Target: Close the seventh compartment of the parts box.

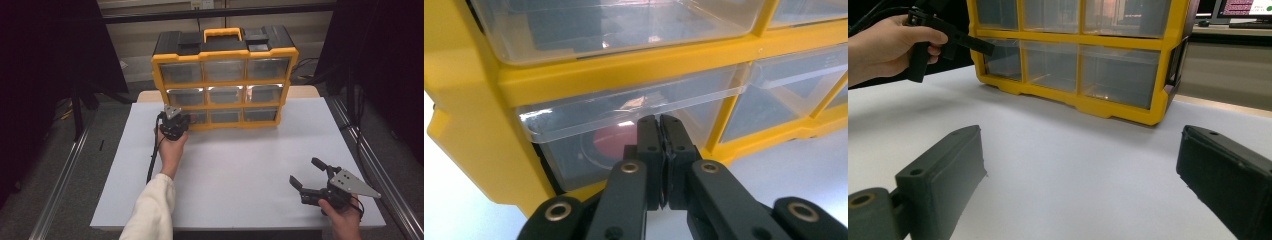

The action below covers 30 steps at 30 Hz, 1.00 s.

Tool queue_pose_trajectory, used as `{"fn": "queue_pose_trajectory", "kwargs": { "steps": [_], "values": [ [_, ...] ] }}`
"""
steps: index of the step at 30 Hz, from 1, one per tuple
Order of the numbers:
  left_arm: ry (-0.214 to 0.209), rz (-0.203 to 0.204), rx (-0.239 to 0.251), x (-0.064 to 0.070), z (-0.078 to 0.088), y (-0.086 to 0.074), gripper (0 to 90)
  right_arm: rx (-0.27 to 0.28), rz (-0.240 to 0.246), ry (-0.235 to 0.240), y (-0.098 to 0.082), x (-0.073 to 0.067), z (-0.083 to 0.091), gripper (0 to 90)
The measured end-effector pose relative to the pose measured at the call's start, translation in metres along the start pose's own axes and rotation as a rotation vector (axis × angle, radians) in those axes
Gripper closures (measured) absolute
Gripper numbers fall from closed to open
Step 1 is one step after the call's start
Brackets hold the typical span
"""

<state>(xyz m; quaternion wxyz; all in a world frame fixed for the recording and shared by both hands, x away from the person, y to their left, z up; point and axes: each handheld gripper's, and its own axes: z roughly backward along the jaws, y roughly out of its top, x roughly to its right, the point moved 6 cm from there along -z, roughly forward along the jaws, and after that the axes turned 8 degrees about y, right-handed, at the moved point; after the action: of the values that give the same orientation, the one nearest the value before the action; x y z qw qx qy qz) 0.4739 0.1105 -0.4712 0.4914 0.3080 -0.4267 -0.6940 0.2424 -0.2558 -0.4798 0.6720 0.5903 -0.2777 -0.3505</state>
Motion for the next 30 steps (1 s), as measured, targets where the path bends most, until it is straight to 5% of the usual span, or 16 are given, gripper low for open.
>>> {"fn": "queue_pose_trajectory", "kwargs": {
  "steps": [5,11,14,18,21,25,30],
  "values": [
    [-0.005,-0.014,0.012,0.003,0.005,0.001,77.0,0.002,0.003,0.001,0.0,0.0,0.0,4.7],
    [-0.084,-0.011,0.064,0.003,0.028,0.003,53.7,-0.002,-0.002,0.005,0.0,0.0,0.001,4.7],
    [-0.11,-0.034,0.106,0.0,0.041,0.002,48.2,0.0,0.002,0.001,0.001,0.001,0.001,4.7],
    [-0.168,0.004,0.153,-0.001,0.059,0.0,38.5,-0.003,0.004,0.0,0.0,0.0,0.0,4.7],
    [-0.179,-0.009,0.178,-0.003,0.072,-0.002,32.5,-0.004,0.005,-0.003,0.0,0.0,0.0,4.7],
    [-0.2,0.025,0.168,-0.008,0.085,-0.009,23.9,-0.005,0.01,-0.003,0.0,0.0,0.0,4.7],
    [-0.196,0.019,0.159,-0.015,0.099,-0.018,15.2,-0.008,0.012,-0.001,0.0,-0.001,-0.001,4.7]
  ]
}}
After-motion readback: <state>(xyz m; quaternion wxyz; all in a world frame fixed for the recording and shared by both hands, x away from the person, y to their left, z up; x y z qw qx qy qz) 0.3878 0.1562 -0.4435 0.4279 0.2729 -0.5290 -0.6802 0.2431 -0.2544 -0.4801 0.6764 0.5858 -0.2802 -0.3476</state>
